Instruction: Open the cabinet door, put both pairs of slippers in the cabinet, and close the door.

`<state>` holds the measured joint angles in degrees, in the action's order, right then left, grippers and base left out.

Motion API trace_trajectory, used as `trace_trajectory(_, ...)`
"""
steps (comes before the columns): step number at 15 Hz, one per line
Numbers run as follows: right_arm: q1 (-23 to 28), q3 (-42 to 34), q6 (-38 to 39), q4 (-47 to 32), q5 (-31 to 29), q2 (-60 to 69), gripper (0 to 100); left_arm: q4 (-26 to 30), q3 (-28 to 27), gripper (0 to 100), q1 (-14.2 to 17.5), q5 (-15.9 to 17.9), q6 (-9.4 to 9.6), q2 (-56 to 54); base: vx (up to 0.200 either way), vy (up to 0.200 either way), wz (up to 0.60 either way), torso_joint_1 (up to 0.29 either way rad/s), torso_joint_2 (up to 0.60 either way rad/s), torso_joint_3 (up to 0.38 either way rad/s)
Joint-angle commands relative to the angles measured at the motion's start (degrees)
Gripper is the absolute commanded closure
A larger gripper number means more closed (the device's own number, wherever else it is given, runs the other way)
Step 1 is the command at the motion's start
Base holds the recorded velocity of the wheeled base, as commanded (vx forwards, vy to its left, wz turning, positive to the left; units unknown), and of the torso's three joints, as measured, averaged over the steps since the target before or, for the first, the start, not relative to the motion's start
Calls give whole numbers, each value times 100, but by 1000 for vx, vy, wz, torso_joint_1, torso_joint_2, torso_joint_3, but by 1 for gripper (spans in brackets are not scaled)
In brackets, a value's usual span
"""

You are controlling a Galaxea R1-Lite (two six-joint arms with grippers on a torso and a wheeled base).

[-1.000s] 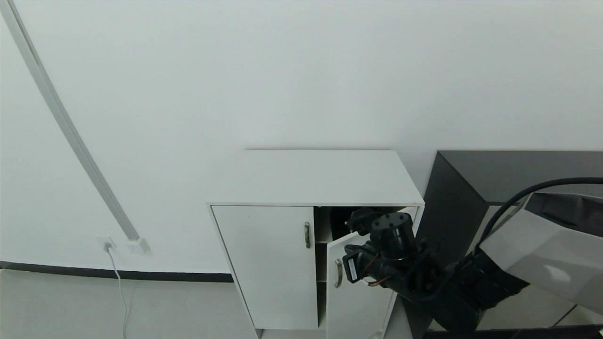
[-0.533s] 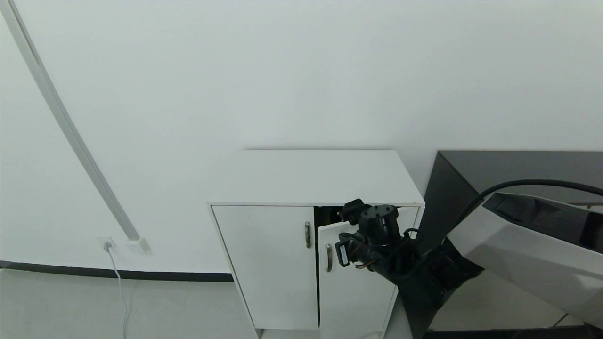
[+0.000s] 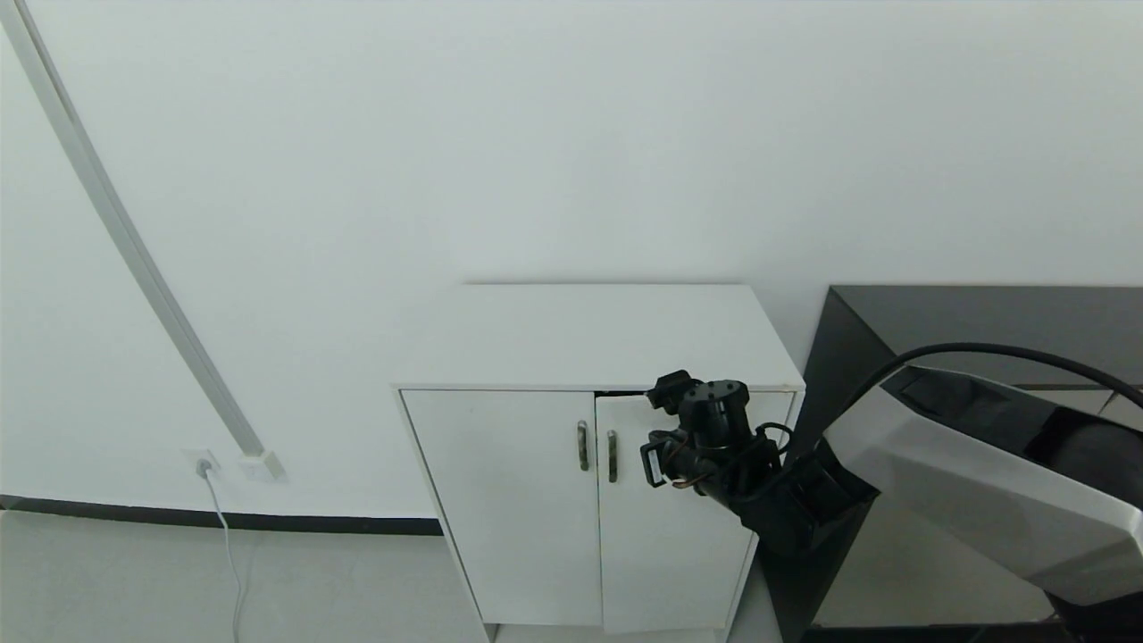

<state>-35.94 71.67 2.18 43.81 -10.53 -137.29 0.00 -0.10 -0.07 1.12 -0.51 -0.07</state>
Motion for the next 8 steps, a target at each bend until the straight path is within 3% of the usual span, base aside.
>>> trace_trajectory(1, 34, 93, 2, 4, -1, -114, 100, 0, 1, 100, -1, 2, -2, 7, 0, 0, 0, 0, 0, 0)
trace_trajectory(8, 140, 409, 2, -154, -1, -166, 100, 0, 1, 100, -1, 2, -2, 7, 0, 0, 0, 0, 0, 0)
